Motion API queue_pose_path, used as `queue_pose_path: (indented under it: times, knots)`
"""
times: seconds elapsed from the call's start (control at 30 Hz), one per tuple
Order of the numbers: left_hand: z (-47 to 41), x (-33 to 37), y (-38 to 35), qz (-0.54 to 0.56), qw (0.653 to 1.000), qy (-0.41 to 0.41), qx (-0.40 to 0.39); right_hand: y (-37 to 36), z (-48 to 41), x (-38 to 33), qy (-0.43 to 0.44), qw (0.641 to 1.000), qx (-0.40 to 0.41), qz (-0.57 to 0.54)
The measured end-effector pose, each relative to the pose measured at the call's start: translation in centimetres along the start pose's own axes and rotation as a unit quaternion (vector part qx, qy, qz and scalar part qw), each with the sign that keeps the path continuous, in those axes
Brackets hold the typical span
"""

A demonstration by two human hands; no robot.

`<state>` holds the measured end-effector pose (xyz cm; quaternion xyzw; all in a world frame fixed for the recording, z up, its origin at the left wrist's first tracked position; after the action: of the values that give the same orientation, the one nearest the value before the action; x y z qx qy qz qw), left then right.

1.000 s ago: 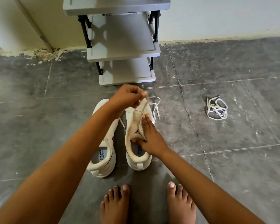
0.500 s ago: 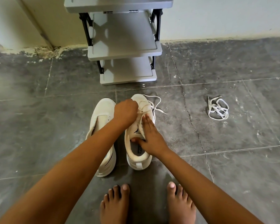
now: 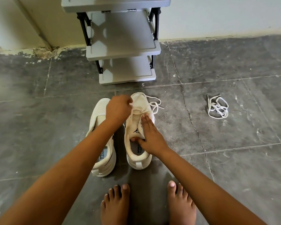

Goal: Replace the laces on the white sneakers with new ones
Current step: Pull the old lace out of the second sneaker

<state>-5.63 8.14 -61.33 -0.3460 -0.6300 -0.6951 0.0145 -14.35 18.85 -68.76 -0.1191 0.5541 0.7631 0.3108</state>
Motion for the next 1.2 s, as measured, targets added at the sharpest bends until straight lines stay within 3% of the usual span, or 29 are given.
queue_pose_path:
  times: [0.13, 0.27, 0.37, 0.43, 0.5, 0.57, 0.63, 0.73, 0.8, 0.9, 1.1, 1.17, 1.2]
  knots:
    - [0.2, 1.5, -2.7, -0.1, 0.987, -0.059, -0.106, 0.0, 0.0, 0.0, 0.0, 1.0, -0.005, -0.003]
    - [-0.4, 2.0, -3.2, -0.188, 0.97, -0.066, -0.137, 0.0, 0.0, -0.1, -0.003, 1.0, -0.003, -0.004]
    - [-0.6, 2.2, -3.4, -0.179, 0.968, -0.076, -0.16, 0.0, 0.0, -0.1, -0.002, 1.0, -0.002, -0.006]
    - [-0.5, 2.1, -3.1, -0.11, 0.977, -0.063, -0.17, 0.0, -0.1, 0.0, -0.006, 1.0, -0.003, -0.001]
    - [-0.5, 2.1, -2.0, 0.079, 0.985, -0.027, -0.148, -0.1, -0.2, 0.1, -0.009, 1.0, -0.006, 0.013]
    - [-0.5, 3.0, -0.1, 0.33, 0.94, 0.014, -0.085, -0.2, -0.2, 0.1, -0.008, 1.0, -0.006, 0.023]
    - [-0.8, 3.0, 1.6, 0.418, 0.908, 0.021, -0.026, -0.2, -0.2, 0.0, -0.007, 1.0, -0.003, 0.027]
    - [-1.0, 2.0, 2.0, 0.337, 0.941, 0.025, 0.003, -0.1, -0.1, 0.0, -0.007, 1.0, -0.004, 0.029]
    - [-1.0, 1.6, 0.3, 0.142, 0.987, -0.005, -0.072, -0.1, -0.1, -0.1, -0.007, 0.999, -0.005, 0.033]
    - [-0.2, 1.2, -2.6, -0.049, 0.985, -0.035, -0.16, -0.1, -0.1, -0.1, -0.006, 1.0, -0.009, 0.029]
    - [-0.5, 1.9, -3.1, -0.14, 0.98, -0.05, -0.132, -0.1, 0.0, -0.2, -0.005, 1.0, -0.012, 0.023]
    - [-0.6, 1.6, -2.5, -0.078, 0.987, -0.034, -0.135, -0.1, 0.0, -0.2, -0.006, 1.0, -0.016, 0.026]
    - [-0.6, 1.4, -2.1, 0.011, 0.991, -0.019, -0.131, -0.1, 0.0, -0.2, -0.008, 0.999, -0.019, 0.026]
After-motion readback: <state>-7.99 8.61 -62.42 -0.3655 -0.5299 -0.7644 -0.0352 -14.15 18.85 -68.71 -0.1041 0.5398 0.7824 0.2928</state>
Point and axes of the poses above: each hand's wrist, its own z-axis away from the middle knuckle, its own y-axis out of the back of the hand, x = y × z, the point moved 8 cm from there along -z, towards the middle knuckle, and after that the axes turned 14 degrees about -y, right-handed, at the moved point
